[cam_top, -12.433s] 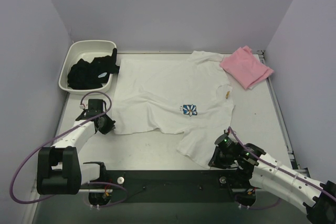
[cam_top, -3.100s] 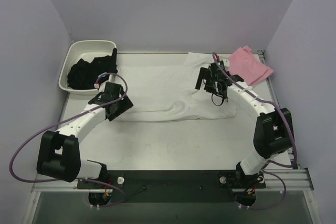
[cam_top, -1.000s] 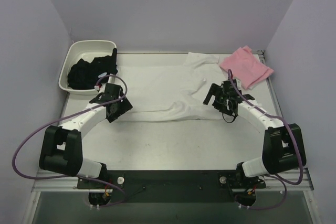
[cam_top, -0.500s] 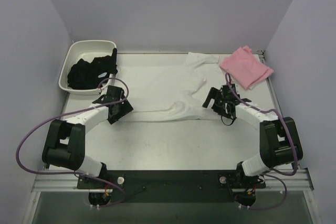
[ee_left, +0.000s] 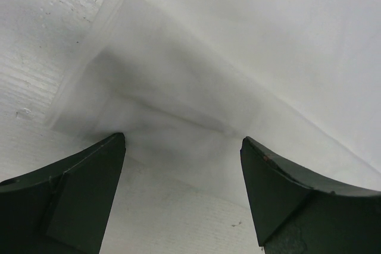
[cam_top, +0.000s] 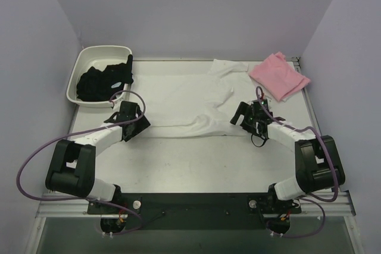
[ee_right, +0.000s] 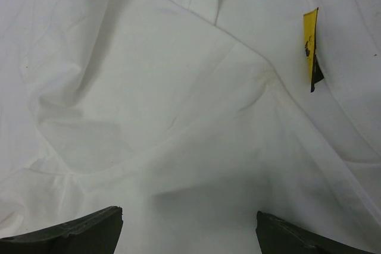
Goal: Fold and stack the t-shirts
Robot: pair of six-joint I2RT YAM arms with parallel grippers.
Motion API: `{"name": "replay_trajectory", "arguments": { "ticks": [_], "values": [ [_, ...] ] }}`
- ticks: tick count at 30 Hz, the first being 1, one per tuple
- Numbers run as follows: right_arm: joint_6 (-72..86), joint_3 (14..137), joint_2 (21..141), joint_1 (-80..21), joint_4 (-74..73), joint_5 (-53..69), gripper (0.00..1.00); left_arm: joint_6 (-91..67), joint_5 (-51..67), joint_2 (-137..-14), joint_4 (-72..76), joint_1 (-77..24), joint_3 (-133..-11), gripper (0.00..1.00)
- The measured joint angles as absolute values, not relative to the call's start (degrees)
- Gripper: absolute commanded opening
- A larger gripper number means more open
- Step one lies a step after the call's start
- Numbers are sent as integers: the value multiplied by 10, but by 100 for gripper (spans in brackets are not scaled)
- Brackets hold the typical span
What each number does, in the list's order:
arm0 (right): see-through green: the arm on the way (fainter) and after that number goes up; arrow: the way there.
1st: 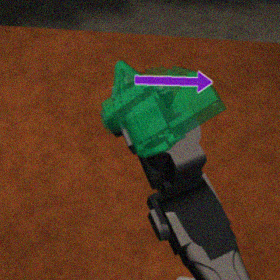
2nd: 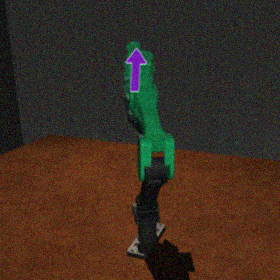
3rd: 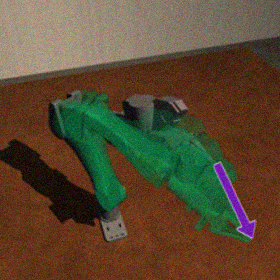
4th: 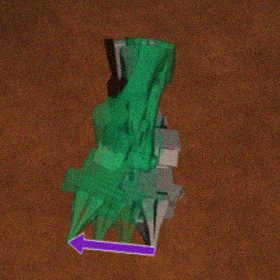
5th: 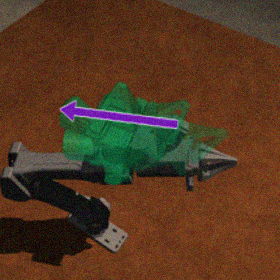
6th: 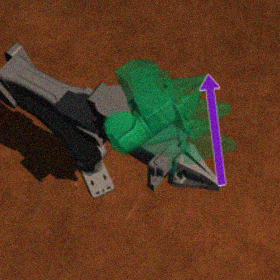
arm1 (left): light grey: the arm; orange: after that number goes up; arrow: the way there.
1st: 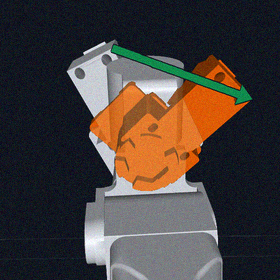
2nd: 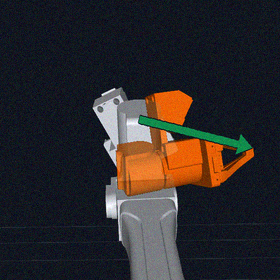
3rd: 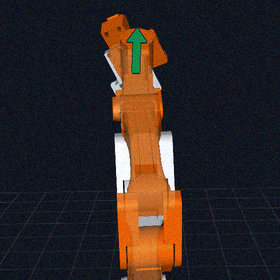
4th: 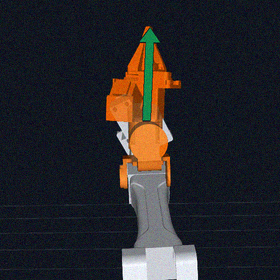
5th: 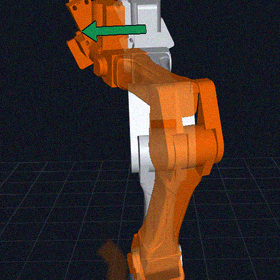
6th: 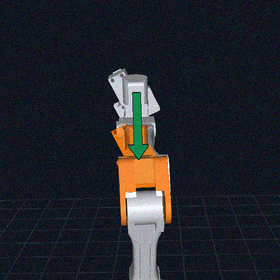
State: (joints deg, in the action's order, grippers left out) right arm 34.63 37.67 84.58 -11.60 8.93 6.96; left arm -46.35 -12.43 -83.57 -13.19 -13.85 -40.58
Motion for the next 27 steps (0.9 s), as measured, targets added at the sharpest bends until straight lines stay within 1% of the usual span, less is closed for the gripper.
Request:
{"name": "replay_trajectory", "arguments": {
  "ticks": [7, 11, 15, 19, 23, 27],
  "values": [
    [354, 345, 807, -116, 76, 53, 98, -477, -119, -777, -126, -138, -355, 88],
    [363, 326, 773, -116, 48, 39, 98, -487, -116, -725, -164, -140, -324, 88],
    [378, 317, 743, -117, -17, 28, 98, -495, -116, -658, -220, -146, -296, 88],
    [391, 305, 704, -129, -72, 4, 98, -503, -121, -595, -274, -147, -289, 88],
    [397, 291, 638, -149, -116, -13, 98, -505, -124, -546, -304, -147, -289, 88],
    [391, 309, 589, -180, -143, -25, 98, -503, -124, -526, -330, -149, -303, 88]
  ]
}}
